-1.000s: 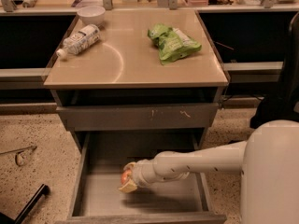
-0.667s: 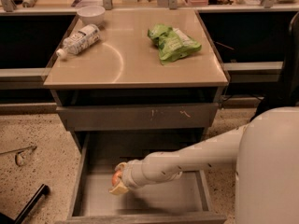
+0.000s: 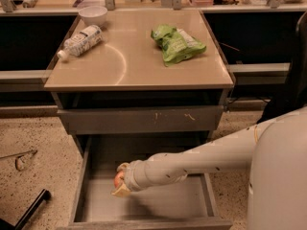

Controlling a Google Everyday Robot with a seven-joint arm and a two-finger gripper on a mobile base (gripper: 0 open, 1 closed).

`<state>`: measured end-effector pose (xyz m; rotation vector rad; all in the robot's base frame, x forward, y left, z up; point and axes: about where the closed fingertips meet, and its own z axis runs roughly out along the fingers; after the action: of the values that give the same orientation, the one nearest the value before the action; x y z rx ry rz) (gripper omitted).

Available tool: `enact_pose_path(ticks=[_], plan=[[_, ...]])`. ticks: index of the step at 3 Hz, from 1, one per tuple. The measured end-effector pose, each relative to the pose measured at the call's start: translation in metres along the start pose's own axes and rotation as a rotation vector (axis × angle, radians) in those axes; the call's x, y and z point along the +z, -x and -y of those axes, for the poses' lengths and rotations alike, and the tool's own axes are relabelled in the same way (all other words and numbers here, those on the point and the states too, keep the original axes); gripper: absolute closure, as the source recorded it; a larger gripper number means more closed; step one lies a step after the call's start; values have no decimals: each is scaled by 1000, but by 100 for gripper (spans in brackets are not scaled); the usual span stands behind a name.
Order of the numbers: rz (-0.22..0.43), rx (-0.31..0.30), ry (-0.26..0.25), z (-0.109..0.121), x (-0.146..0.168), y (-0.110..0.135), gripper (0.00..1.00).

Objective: Pick apple from middle drawer and place on counter

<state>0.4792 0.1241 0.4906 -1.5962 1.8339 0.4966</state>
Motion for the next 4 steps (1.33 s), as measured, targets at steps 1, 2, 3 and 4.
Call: enact_pose_path(ticks=[1, 2, 3, 4], plan=[[55, -31, 1, 3, -18, 25, 100], [160, -125, -13, 17, -70, 91, 100], [223, -210, -42, 31, -116, 157, 100], [211, -291, -83, 33, -136, 194, 100]])
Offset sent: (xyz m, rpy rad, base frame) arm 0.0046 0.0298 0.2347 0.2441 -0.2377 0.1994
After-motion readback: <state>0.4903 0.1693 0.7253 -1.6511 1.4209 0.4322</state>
